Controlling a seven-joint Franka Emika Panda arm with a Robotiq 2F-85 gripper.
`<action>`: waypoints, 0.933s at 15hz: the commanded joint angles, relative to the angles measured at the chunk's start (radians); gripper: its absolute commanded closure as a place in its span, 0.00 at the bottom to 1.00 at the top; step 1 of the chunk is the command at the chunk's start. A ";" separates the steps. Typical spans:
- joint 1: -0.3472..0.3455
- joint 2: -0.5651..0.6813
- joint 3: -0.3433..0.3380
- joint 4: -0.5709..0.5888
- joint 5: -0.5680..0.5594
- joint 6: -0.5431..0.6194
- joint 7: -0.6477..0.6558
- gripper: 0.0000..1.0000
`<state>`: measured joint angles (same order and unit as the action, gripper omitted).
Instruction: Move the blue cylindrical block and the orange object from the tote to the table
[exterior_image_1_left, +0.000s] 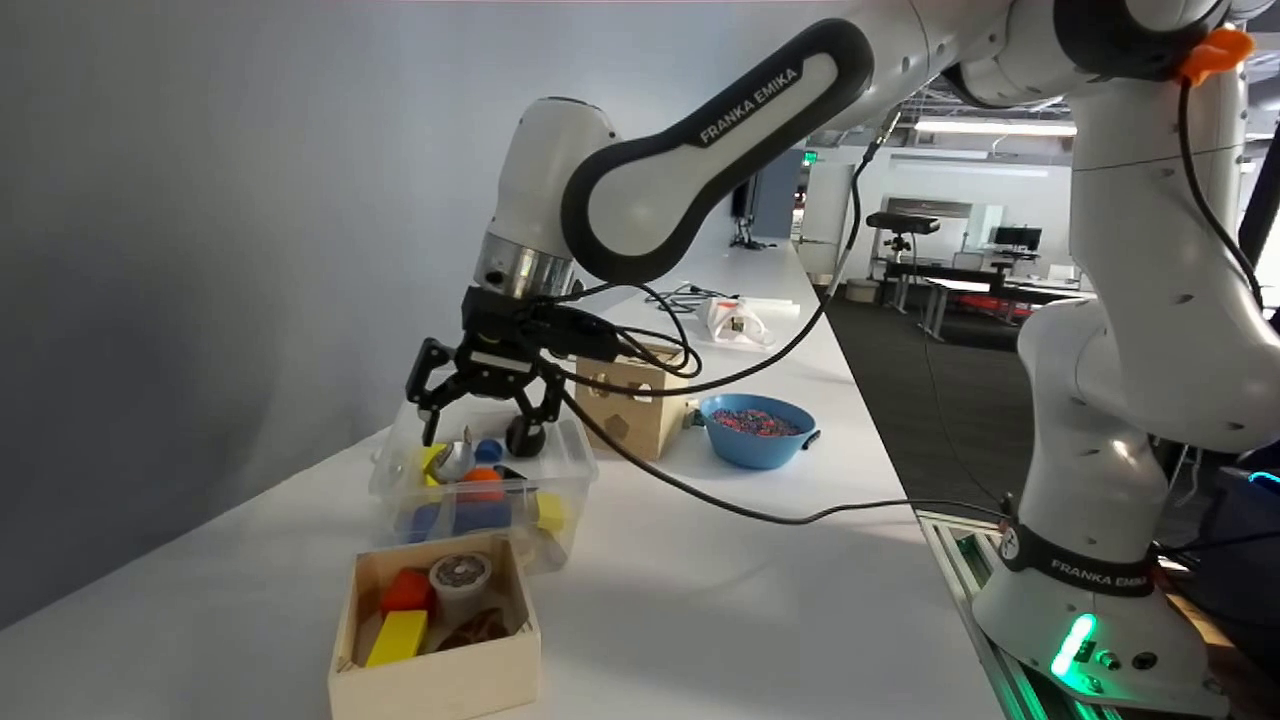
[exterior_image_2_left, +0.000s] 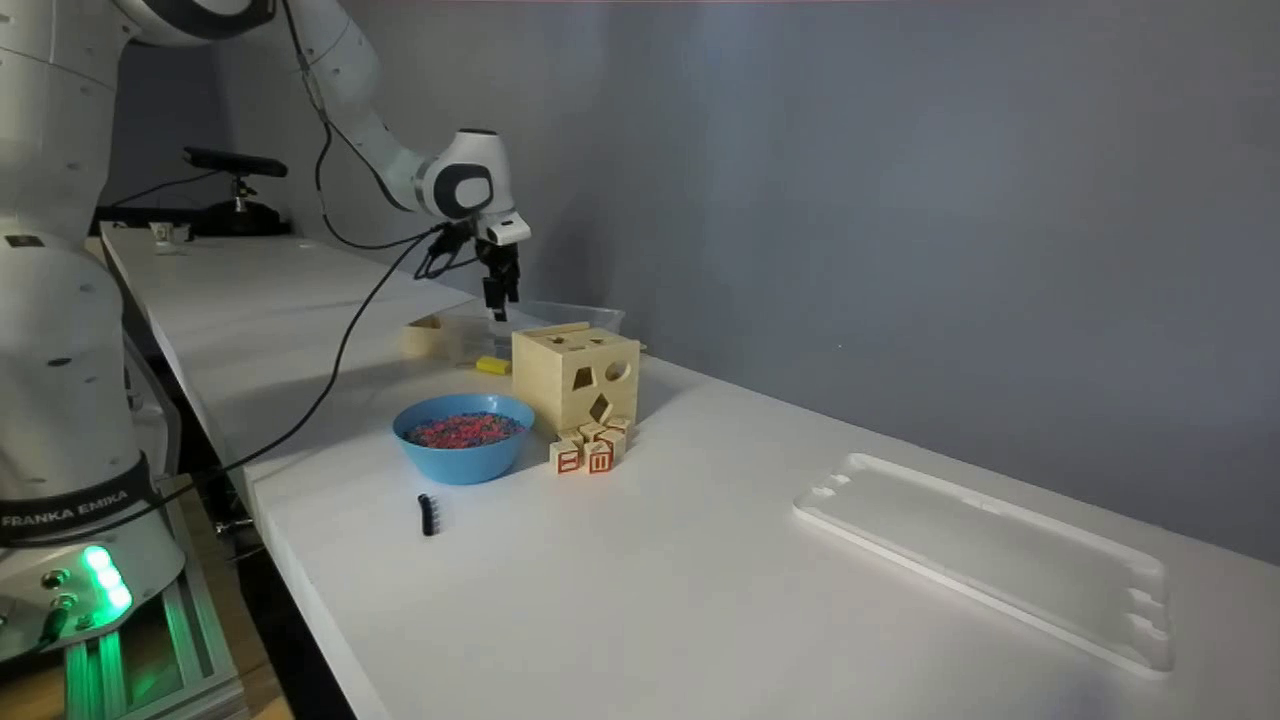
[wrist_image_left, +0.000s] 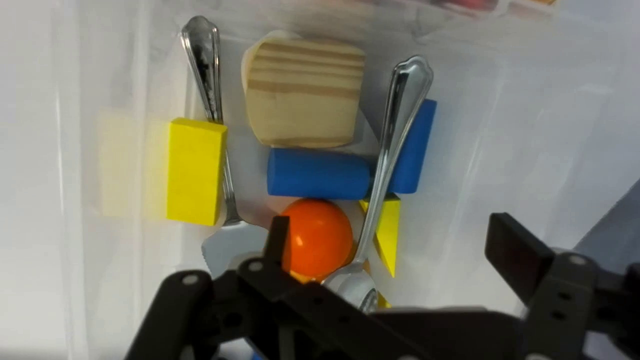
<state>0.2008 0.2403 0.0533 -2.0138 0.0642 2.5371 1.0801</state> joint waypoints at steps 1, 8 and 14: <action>0.016 0.032 -0.017 -0.008 -0.011 0.005 0.134 0.00; 0.032 0.167 -0.033 0.049 -0.013 0.147 0.238 0.17; 0.070 0.218 -0.068 0.096 -0.031 0.178 0.232 0.46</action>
<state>0.2392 0.4161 0.0134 -1.9662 0.0602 2.7026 1.2818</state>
